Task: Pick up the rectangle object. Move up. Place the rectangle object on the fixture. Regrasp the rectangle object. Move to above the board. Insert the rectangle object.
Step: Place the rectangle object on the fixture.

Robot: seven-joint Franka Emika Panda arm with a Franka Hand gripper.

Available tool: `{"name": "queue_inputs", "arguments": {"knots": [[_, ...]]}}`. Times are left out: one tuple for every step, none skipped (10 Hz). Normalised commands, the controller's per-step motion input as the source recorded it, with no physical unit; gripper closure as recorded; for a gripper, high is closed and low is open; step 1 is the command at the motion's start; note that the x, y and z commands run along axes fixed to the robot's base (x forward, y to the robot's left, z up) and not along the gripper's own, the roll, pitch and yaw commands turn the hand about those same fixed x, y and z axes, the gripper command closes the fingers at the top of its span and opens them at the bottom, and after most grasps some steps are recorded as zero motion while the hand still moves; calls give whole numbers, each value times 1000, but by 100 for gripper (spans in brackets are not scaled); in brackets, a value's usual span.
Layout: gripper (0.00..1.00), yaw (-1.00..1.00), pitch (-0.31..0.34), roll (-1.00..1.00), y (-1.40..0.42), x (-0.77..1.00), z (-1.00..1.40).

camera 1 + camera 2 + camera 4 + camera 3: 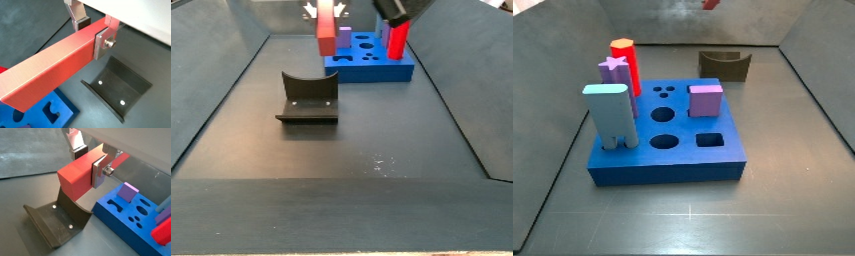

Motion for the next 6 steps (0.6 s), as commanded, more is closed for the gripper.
{"name": "queue_inputs", "arguments": {"knots": [[100,-82,41,-171,38,567,-11],[100,-71,47,-171,34,482,-14],[100,-62,56,-171,34,404,-9],[100,-54,65,-170,34,335,-13],[100,-45,68,-165,31,252,-11],[100,-39,74,-164,29,189,-9]]}}
